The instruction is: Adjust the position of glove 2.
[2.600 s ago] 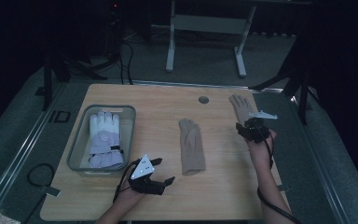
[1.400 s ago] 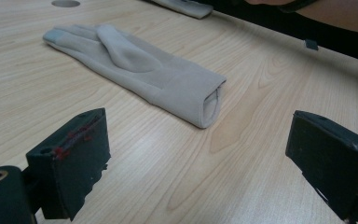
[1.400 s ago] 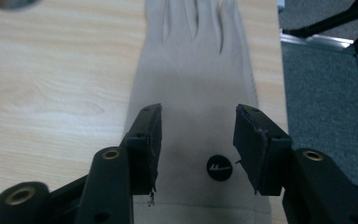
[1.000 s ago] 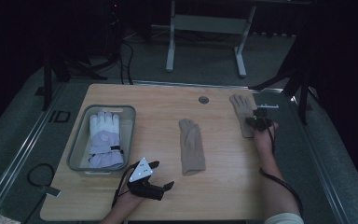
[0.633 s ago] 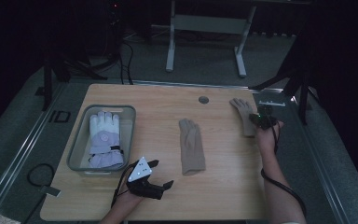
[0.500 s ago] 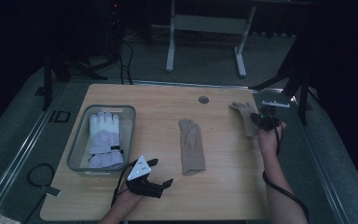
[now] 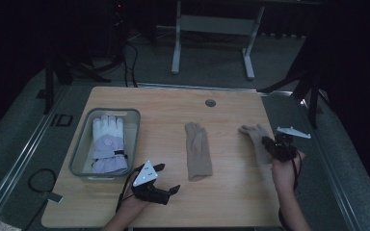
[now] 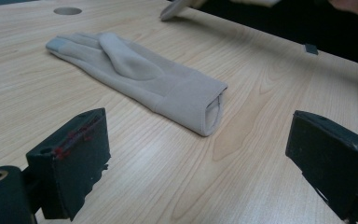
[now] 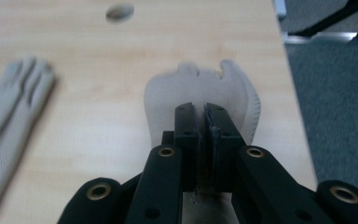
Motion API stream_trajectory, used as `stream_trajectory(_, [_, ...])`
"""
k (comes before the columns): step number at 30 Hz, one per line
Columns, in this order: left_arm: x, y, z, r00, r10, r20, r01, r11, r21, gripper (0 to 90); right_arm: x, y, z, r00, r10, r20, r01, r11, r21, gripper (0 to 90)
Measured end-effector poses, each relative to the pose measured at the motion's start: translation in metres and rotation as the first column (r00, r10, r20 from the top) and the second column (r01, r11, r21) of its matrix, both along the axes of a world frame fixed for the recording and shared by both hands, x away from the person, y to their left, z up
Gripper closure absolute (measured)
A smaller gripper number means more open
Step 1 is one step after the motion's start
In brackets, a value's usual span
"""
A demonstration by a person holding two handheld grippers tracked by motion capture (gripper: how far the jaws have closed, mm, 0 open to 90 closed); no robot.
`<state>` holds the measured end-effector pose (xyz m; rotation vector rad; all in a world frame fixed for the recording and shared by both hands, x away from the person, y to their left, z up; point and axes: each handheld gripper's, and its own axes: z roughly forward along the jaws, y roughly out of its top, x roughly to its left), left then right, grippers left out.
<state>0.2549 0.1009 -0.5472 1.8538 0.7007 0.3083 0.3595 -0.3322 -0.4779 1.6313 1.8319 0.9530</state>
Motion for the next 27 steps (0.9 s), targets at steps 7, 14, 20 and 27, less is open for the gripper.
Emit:
stream_trajectory(7, [0.002,0.0,0.002,1.0,-0.004,0.005,0.004,1.0,-0.005,6.0,-0.03,0.009,-0.033,0.9979,0.023,-0.06,-0.025,0.999,-0.03,83.5])
stream_trajectory(14, [0.002,0.0,0.002,0.9999,-0.01,0.005,0.01,0.9999,0.005,6.0,-0.04,0.017,-0.058,0.9938,0.043,-0.103,-0.046,0.998,-0.035,79.6])
stream_trajectory(20, [0.001,0.002,0.003,0.9999,-0.005,0.009,0.005,1.0,-0.001,6.0,-0.04,0.018,-0.064,0.9903,0.068,-0.121,-0.074,0.996,-0.046,71.9])
stream_trajectory(27, [0.001,0.0,0.0,0.9999,-0.013,0.003,0.013,0.9999,0.01,6.0,-0.038,0.008,-0.04,0.9885,0.145,-0.044,-0.146,0.989,-0.019,61.4])
